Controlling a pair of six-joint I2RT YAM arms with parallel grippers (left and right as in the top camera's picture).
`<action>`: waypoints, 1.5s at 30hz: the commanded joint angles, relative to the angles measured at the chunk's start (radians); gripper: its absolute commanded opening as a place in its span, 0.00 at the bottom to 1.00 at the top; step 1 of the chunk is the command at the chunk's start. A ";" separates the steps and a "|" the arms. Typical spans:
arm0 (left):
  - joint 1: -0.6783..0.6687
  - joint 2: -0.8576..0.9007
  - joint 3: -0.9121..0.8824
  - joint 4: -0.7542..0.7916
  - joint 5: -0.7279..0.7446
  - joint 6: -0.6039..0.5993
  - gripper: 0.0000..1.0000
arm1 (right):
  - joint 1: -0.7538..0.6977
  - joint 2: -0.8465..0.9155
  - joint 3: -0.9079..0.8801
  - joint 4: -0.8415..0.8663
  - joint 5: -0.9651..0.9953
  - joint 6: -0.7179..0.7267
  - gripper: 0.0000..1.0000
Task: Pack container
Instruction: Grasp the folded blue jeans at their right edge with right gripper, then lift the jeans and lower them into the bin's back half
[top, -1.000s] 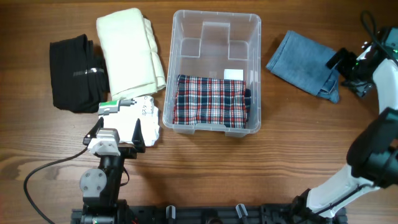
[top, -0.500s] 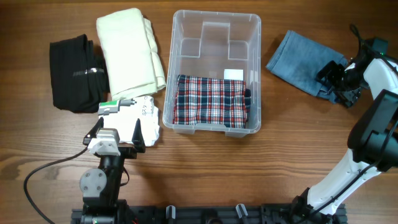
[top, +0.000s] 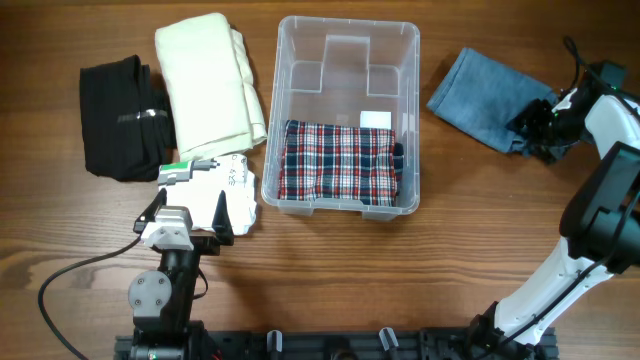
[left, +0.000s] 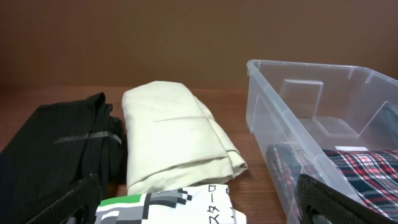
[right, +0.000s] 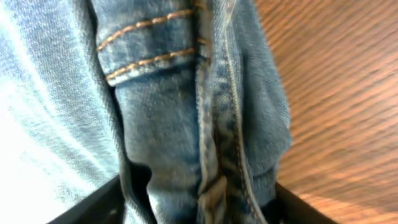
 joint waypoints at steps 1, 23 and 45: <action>-0.003 0.000 -0.006 0.000 0.019 0.016 1.00 | 0.015 0.056 -0.009 0.007 -0.035 -0.042 0.49; -0.003 0.000 -0.006 0.000 0.019 0.016 1.00 | 0.012 -0.167 0.039 0.070 -0.251 -0.192 0.04; -0.003 0.000 -0.006 0.000 0.019 0.016 1.00 | 0.061 -0.644 0.039 0.184 -0.533 -0.124 0.04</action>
